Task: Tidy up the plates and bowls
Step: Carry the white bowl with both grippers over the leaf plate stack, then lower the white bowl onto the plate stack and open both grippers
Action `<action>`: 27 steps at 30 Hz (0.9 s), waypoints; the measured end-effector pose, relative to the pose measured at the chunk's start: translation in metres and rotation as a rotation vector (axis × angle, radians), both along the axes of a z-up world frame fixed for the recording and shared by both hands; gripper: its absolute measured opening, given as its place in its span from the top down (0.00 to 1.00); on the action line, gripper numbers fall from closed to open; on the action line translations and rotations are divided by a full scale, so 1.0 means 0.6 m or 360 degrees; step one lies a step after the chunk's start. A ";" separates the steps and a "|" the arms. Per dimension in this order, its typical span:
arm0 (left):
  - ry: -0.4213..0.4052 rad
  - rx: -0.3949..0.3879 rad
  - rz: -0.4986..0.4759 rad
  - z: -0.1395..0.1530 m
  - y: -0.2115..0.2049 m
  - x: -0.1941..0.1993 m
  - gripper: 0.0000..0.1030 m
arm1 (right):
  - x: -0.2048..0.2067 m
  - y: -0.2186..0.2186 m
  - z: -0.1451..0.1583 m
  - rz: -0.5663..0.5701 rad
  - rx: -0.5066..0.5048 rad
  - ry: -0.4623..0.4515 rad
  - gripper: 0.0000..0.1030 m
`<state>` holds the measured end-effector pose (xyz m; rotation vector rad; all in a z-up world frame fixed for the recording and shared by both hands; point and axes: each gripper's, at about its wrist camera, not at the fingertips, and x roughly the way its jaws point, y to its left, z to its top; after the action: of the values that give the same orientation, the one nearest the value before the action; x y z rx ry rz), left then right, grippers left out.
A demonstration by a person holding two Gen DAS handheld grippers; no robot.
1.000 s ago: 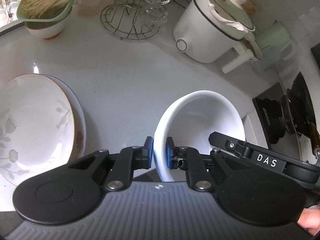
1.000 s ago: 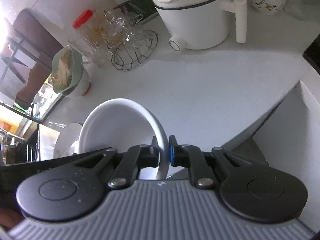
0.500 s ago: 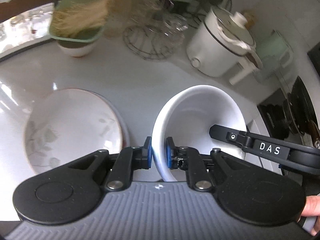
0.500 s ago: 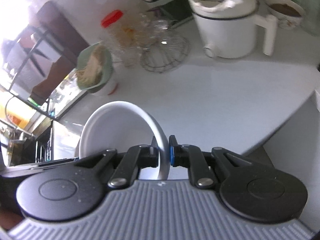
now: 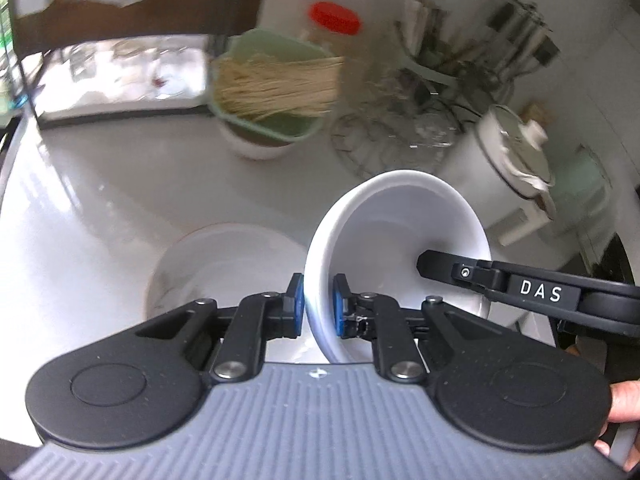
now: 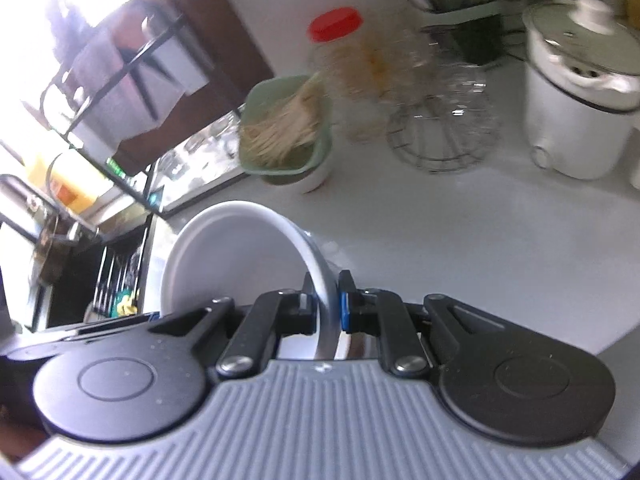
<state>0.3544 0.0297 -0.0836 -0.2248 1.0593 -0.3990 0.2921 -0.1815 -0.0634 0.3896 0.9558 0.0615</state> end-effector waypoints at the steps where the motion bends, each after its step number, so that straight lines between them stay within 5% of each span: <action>1: 0.0009 0.0004 0.0028 -0.008 0.011 0.000 0.84 | 0.006 0.011 -0.009 0.0019 0.0004 0.0015 0.87; 10: 0.0156 -0.0059 0.0273 -0.102 0.093 0.006 0.84 | 0.041 0.084 -0.099 0.0158 -0.0001 0.0144 0.87; 27: 0.0201 -0.0066 0.0293 -0.177 0.096 0.031 0.84 | 0.077 0.107 -0.172 0.0182 -0.0166 0.0228 0.86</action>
<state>0.3729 0.0874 -0.1899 -0.3859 1.1444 -0.2431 0.3381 -0.1171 -0.1666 0.2450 1.1176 0.0885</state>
